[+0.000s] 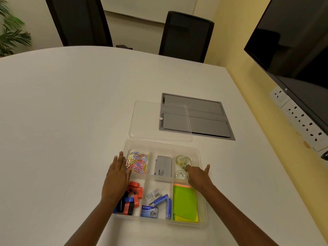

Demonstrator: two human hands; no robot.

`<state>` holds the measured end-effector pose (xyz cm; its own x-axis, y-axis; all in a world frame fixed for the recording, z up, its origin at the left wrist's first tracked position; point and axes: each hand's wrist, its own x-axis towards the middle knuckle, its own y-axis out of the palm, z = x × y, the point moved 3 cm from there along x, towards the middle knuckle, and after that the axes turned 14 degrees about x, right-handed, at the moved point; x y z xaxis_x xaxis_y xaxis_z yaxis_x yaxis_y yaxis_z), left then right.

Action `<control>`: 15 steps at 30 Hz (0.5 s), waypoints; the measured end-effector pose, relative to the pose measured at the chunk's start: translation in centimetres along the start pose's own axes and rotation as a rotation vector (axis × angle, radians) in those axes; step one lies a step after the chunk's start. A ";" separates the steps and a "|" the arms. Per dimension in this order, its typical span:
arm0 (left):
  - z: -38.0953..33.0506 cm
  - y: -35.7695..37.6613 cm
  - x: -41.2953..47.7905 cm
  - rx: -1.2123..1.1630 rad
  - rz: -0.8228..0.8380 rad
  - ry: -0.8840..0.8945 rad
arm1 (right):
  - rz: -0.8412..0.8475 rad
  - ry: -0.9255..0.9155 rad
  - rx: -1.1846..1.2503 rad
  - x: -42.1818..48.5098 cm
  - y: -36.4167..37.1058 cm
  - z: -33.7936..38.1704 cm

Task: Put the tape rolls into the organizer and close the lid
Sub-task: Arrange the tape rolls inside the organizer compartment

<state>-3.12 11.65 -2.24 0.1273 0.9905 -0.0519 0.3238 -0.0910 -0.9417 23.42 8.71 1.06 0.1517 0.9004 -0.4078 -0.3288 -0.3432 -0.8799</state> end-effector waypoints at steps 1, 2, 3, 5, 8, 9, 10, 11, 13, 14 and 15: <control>0.0 0.0 0.0 0.002 0.001 0.000 | 0.017 0.008 0.059 0.1 0.2 0.1; 0.0 0.0 0.0 0.004 0.002 -0.001 | 0.038 0.020 0.135 0.1 0.3 0.1; -0.1 0.0 0.0 0.006 0.002 0.000 | 0.060 0.035 0.203 0.0 0.2 0.0; -0.1 0.0 0.0 0.014 0.001 0.006 | 0.083 0.058 0.250 -0.2 -0.3 -0.3; -0.1 0.0 0.0 0.011 0.000 0.003 | 0.000 0.026 0.106 -0.8 -0.6 -0.3; -0.1 0.0 0.0 0.011 0.001 0.001 | -0.020 0.020 0.066 -1.1 -0.5 -0.1; -0.1 0.1 0.0 0.011 0.001 0.000 | -0.023 0.025 0.058 -1.3 -0.2 0.2; -0.1 0.1 0.1 0.013 0.002 0.000 | -0.013 0.037 0.080 -1.4 0.0 0.5; -0.1 0.1 0.1 0.020 0.003 0.005 | 0.035 0.072 0.188 -1.3 0.1 1.0; -0.1 0.1 0.1 0.022 0.002 0.006 | 0.065 0.087 0.267 -1.1 -0.1 1.0; -0.1 0.1 0.1 0.025 0.002 0.007 | 0.079 0.094 0.345 -0.9 -0.2 1.0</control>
<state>-3.01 11.71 -2.34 0.1344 0.9896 -0.0511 0.3005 -0.0898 -0.9495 22.42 8.27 1.87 0.1934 0.8406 -0.5059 -0.6352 -0.2857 -0.7175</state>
